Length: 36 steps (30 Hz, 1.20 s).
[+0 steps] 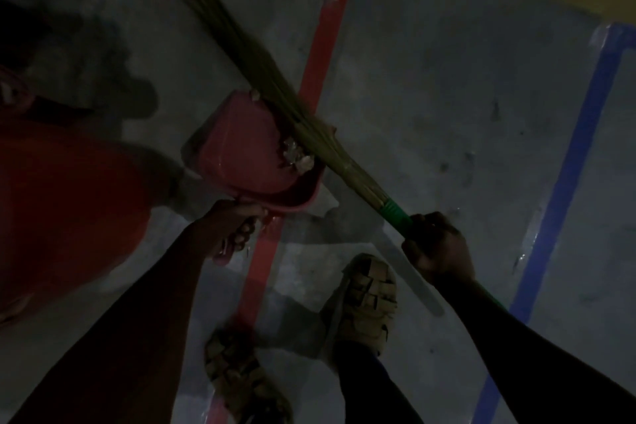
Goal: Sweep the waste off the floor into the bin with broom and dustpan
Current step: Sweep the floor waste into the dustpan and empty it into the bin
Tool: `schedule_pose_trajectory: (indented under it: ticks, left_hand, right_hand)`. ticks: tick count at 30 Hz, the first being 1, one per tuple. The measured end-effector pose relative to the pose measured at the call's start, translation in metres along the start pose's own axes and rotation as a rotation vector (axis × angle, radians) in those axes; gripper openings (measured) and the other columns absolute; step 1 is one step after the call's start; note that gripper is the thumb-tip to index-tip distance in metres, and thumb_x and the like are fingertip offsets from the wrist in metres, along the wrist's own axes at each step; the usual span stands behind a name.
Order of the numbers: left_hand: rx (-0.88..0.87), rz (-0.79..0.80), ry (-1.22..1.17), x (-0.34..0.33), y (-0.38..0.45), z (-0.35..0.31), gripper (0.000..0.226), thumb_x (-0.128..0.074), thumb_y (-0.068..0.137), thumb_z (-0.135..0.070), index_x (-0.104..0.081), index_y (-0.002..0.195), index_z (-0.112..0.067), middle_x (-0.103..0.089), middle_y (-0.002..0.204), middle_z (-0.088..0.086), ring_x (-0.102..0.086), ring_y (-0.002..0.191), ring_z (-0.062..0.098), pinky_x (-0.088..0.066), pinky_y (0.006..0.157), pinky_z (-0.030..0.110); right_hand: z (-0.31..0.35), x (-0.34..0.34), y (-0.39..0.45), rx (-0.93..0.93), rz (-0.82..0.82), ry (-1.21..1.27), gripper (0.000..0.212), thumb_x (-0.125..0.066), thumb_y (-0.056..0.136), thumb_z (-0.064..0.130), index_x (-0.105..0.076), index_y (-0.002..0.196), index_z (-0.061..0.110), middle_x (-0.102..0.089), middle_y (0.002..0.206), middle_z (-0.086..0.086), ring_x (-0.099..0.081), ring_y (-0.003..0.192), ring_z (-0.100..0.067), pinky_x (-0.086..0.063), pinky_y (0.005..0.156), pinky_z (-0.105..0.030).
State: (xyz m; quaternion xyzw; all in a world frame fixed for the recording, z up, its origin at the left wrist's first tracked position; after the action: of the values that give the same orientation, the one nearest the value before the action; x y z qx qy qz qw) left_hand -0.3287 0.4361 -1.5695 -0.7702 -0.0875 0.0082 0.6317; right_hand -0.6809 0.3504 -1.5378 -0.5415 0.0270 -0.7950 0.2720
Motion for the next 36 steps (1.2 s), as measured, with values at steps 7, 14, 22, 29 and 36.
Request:
schedule_pose_trajectory:
  ticks: [7, 14, 22, 29, 36]
  left_hand:
    - [0.052, 0.049, -0.069, 0.000, 0.006, 0.033, 0.033, -0.063, 0.095, -0.017, -0.050, 0.065, -0.014, -0.037, 0.045, -0.001, -0.029, 0.031, 0.011, -0.024, 0.038, 0.015]
    - [0.081, 0.016, 0.005, 0.028, 0.004, 0.058, 0.034, -0.067, 0.093, -0.015, -0.047, 0.065, -0.012, -0.037, 0.046, 0.003, -0.029, 0.030, 0.013, -0.025, 0.039, 0.018]
    - [0.031, 0.034, 0.154, 0.066, 0.023, 0.028, 0.026, -0.066, 0.093, -0.014, -0.053, 0.072, -0.010, -0.038, 0.046, 0.001, -0.029, 0.030, 0.011, -0.024, 0.037, 0.017]
    - [0.042, 0.038, 0.225, 0.081, 0.031, 0.014, 0.032, -0.066, 0.094, -0.017, -0.050, 0.067, -0.011, -0.040, 0.043, -0.001, -0.031, 0.030, 0.010, -0.025, 0.037, 0.017]
    - [-0.015, 0.032, 0.178, 0.074, 0.033, 0.023, 0.024, -0.064, 0.095, -0.013, -0.054, 0.075, -0.006, -0.040, 0.047, 0.002, -0.031, 0.030, 0.012, -0.024, 0.037, 0.017]
  right_hand:
    - [-0.002, 0.016, -0.005, -0.035, -0.164, 0.037, 0.025, -0.048, 0.082, 0.030, -0.059, 0.075, 0.009, -0.053, 0.066, -0.006, -0.044, 0.069, -0.025, -0.014, 0.060, -0.029]
    - [0.007, 0.005, 0.032, -0.115, -0.117, 0.030, 0.032, -0.050, 0.083, 0.036, -0.063, 0.091, 0.008, -0.053, 0.076, -0.011, -0.050, 0.076, -0.028, -0.024, 0.060, -0.026]
    - [0.026, -0.030, 0.064, -0.069, -0.030, -0.008, 0.037, -0.046, 0.083, 0.044, -0.061, 0.085, 0.011, -0.050, 0.079, -0.010, -0.052, 0.069, -0.031, -0.032, 0.054, -0.028]
    - [0.036, -0.051, 0.029, 0.080, 0.051, 0.041, 0.031, -0.049, 0.083, 0.038, -0.063, 0.090, 0.011, -0.052, 0.078, -0.005, -0.052, 0.068, -0.026, -0.032, 0.057, -0.027]
    - [0.043, -0.045, 0.021, 0.124, -0.058, 0.101, 0.026, -0.049, 0.083, 0.030, -0.063, 0.080, 0.008, -0.055, 0.072, -0.007, -0.047, 0.074, -0.023, -0.032, 0.057, -0.027]
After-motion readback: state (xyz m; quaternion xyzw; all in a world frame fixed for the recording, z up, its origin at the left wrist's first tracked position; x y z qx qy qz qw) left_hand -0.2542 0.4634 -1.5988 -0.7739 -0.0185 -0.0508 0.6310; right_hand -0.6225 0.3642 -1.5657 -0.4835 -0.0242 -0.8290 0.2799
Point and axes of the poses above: each hand's wrist, its own y-axis towards the middle knuckle, its own x-axis out of the back of the hand, z = x × y, the point moved 9 cm from there along y, towards the middle knuckle
